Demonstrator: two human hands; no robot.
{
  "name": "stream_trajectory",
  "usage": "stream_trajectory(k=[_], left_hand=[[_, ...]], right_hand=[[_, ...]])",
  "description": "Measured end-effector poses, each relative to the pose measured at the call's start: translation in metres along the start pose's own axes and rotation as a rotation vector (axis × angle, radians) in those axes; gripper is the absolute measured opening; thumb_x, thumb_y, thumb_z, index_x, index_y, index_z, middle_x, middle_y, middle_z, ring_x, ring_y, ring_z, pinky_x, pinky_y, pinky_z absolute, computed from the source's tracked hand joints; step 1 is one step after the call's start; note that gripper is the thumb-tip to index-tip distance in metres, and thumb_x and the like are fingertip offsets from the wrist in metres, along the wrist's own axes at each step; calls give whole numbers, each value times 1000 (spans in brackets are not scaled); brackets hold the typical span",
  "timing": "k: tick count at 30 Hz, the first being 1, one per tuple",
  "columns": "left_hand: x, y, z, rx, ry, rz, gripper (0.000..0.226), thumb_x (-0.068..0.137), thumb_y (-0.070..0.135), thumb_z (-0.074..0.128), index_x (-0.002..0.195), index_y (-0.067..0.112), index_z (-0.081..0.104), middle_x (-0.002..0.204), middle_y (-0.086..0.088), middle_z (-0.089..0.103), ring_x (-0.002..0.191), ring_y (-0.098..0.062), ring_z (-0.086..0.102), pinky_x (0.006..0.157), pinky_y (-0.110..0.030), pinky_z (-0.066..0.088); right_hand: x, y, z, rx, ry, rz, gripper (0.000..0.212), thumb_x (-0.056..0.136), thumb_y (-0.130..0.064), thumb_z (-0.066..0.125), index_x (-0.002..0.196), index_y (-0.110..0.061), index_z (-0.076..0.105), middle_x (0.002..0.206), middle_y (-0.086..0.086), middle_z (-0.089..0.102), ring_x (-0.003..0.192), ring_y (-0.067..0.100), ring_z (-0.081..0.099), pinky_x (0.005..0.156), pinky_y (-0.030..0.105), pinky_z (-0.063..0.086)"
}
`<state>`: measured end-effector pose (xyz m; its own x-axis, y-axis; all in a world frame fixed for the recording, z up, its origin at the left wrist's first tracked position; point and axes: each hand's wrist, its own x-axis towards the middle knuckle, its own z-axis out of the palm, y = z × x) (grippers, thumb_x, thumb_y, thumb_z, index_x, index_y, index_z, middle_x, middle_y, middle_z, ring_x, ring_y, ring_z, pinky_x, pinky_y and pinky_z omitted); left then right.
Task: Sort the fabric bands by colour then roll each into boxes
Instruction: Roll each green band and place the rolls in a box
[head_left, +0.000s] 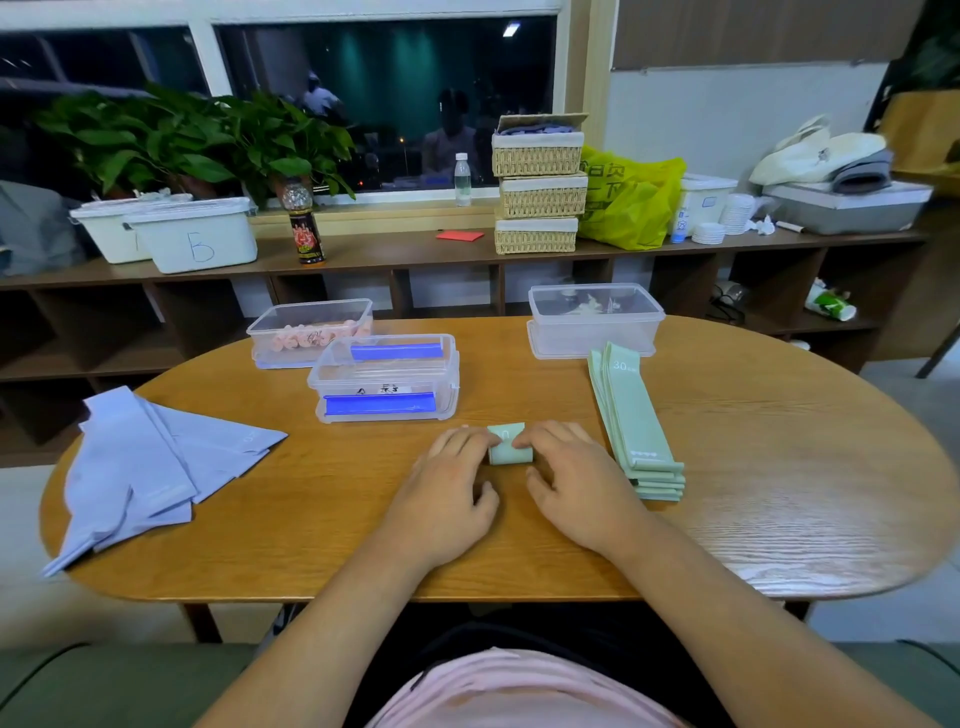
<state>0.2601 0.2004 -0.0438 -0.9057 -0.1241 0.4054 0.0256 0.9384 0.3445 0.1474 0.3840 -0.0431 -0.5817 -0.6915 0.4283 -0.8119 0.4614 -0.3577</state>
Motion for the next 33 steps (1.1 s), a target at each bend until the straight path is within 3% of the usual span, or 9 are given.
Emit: stream_trajectory(k=[4,8,17,19,22,24,28,30,33], left_hand=[[1,0,1,-10,38,-6,50,94,28,59,143,27,51,142,14,51,138,-5,40,117,-29,38],[2,-4,4,-24,57,-46,48,95,29,59,142,28,51,138,15,53,132,-5,43,113,-29,41],[3,-6,5,-47,62,-98,51,95,31,60,145,29,48,140,14,55,132,-6,45,113,-32,43],[3,-6,3,-76,84,-114,52,95,28,60,145,26,48,141,12,55,132,-7,46,113,-34,44],[3,-4,-2,-135,173,-184,53,96,22,61,147,24,47,143,10,56,134,-8,46,111,-28,43],[2,-2,-5,-194,231,-260,55,97,20,62,149,24,46,147,10,54,137,-7,46,109,-24,40],[0,-1,-8,-254,211,-251,60,98,26,65,153,28,42,150,13,52,140,-3,44,117,-34,43],[-1,3,-10,-265,149,-174,67,98,37,68,157,32,37,154,15,48,143,0,40,118,-28,38],[-2,8,-9,-257,109,-61,81,94,50,72,161,35,28,160,15,42,149,0,35,119,-26,34]], right_hand=[[9,5,4,-14,-61,37,47,98,-32,57,144,-35,51,143,-19,54,137,10,40,108,42,47],[22,2,7,-152,-66,41,50,100,-40,53,150,-34,49,151,-17,49,141,12,36,109,40,45],[48,-5,18,-269,-10,113,38,103,-51,50,136,-33,58,131,-12,63,123,17,52,95,41,49],[47,-9,19,-133,70,143,37,103,-51,52,133,-33,61,126,-14,62,117,13,53,91,37,49],[45,-19,16,442,128,313,23,103,-49,58,117,-35,70,111,-15,65,102,7,59,85,31,48],[40,-24,14,735,119,426,24,104,-51,57,107,-33,74,101,-11,71,96,10,66,86,36,54],[35,-19,2,1215,44,554,26,107,-40,60,114,-22,77,101,2,72,95,18,65,92,39,55],[32,-16,-4,1305,-62,517,36,109,-40,55,119,-15,78,103,8,72,94,20,63,91,38,53],[25,-21,-6,1191,-143,421,42,112,-38,46,120,-12,78,108,9,77,97,19,65,93,36,52]])
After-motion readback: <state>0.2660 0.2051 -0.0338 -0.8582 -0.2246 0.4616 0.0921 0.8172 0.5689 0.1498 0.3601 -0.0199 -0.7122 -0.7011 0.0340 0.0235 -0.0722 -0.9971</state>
